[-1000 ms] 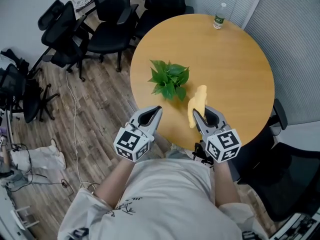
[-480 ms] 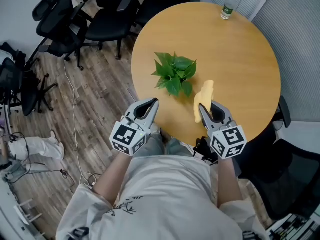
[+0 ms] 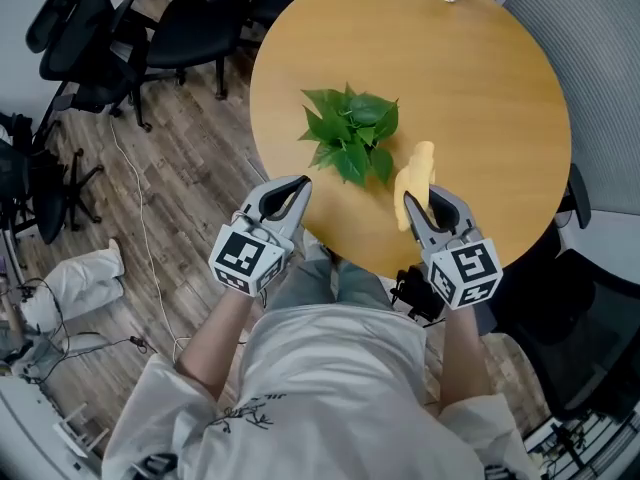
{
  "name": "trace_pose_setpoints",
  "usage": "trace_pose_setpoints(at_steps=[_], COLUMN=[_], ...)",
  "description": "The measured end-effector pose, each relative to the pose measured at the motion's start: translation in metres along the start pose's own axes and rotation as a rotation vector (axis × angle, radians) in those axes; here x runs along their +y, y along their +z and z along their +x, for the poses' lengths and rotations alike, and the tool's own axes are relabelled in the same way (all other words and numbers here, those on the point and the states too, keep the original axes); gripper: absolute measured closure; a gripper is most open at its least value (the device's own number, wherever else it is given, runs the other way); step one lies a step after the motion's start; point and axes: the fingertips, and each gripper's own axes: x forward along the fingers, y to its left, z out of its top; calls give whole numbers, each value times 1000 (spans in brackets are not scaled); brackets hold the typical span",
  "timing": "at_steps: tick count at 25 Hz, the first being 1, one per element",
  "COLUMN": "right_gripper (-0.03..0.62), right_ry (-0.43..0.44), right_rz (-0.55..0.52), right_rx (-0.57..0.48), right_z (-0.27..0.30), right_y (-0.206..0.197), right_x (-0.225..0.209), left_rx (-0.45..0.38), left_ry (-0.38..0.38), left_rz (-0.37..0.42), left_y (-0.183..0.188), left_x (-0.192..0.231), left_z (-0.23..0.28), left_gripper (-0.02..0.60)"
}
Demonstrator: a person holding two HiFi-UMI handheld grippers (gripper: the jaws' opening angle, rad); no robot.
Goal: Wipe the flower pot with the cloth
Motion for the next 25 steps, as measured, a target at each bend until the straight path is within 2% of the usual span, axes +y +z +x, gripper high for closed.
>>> trace_pose_setpoints(at_steps=[3,8,12,16,19,25], right_gripper=[499,499,499,499,499,499], right_ry=[-19,-42,-49,-55,-56,-43], right_rz=[3,-6,-6,-9,-16,-45], right_rx=[14,38,60,77,79,106], right_z=[10,26,40,53,64,88], right_y=[-6,-16,-29,-42,-52,-62], right_x=[-10,-24,-32,-40,-45,-55], left_rx=[2,-2,32,67,87,75], left_ry=[-22,-48,-76,-149,-189,-268], left_rz=[5,21,23,37,70,81], left_y=[-8,-20,-42,-68,-89,-102], left_x=[9,25,36,39,38,38], left_z=[9,21,33,47,60,87], left_gripper=[546,464,399,291,241,194])
